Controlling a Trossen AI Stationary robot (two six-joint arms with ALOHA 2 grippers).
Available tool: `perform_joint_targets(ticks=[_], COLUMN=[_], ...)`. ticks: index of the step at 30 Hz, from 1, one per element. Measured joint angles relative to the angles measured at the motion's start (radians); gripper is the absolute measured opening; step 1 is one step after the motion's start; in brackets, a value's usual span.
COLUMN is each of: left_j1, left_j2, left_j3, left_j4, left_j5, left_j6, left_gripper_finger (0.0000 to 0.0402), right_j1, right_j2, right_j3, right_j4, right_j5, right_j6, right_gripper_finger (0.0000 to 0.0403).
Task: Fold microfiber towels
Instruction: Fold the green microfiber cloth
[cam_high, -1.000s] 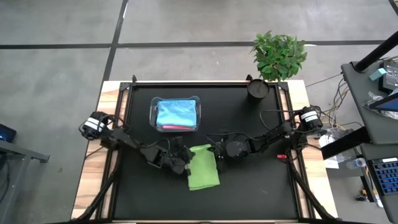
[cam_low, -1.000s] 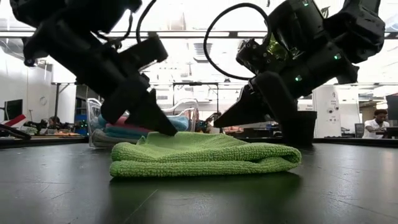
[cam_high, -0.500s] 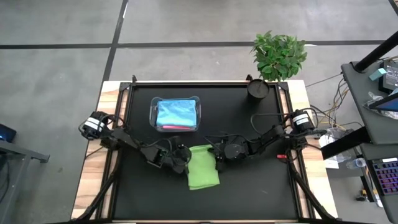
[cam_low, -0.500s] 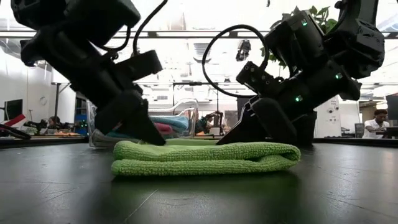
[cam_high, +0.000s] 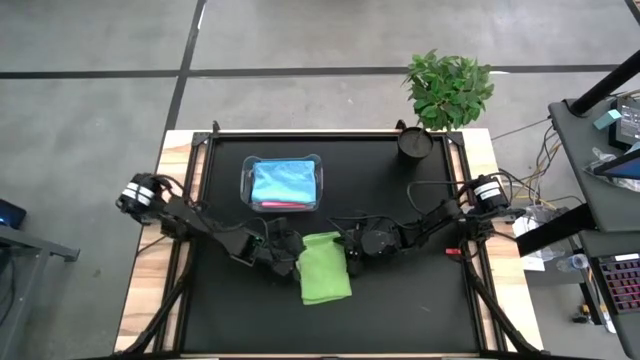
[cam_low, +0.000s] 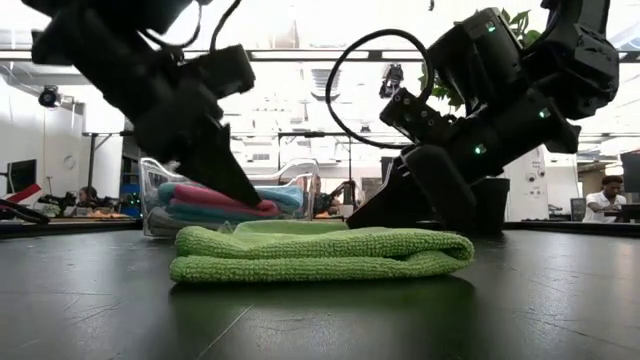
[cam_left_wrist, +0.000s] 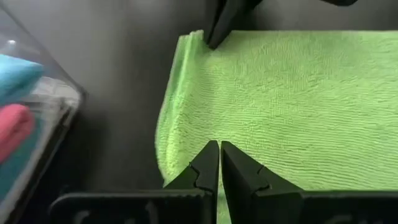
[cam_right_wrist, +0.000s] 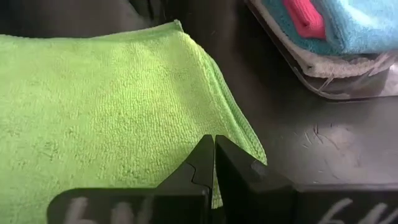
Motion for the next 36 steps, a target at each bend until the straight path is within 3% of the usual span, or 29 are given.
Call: perform_joint_targets(ticks=[7, 11, 15, 18, 24, 27, 36], left_j1=[0.000, 0.000, -0.001, 0.000, -0.005, -0.009, -0.010], left_j2=[-0.045, -0.048, -0.070, -0.084, -0.091, -0.086, -0.040], left_j3=[-0.003, -0.002, -0.003, -0.005, -0.006, -0.006, -0.006], left_j4=[-0.051, -0.042, -0.054, -0.061, -0.060, -0.060, -0.068], left_j5=[0.005, 0.057, 0.092, 0.185, 0.377, 0.387, 0.357], left_j6=[-0.029, -0.084, -0.348, -0.498, -0.782, -0.919, -1.054], left_gripper_finger=[0.0003, 0.0003, 0.0004, 0.0017, 0.0089, 0.0139, 0.0280], right_j1=[0.025, 0.040, 0.036, 0.040, 0.045, 0.047, 0.046], right_j2=[-0.040, -0.094, -0.173, -0.230, -0.303, -0.307, -0.282], right_j3=[0.000, -0.001, 0.000, 0.000, 0.000, 0.000, 0.000], right_j4=[-0.010, -0.074, -0.209, -0.299, -0.439, -0.476, -0.512], right_j5=[0.000, -0.002, -0.089, -0.156, -0.276, -0.282, -0.278], right_j6=[-0.024, 0.066, 0.233, 0.346, 0.643, 0.802, 0.851], right_gripper_finger=[0.0009, 0.0009, 0.0013, 0.0031, 0.0100, 0.0143, 0.0243])
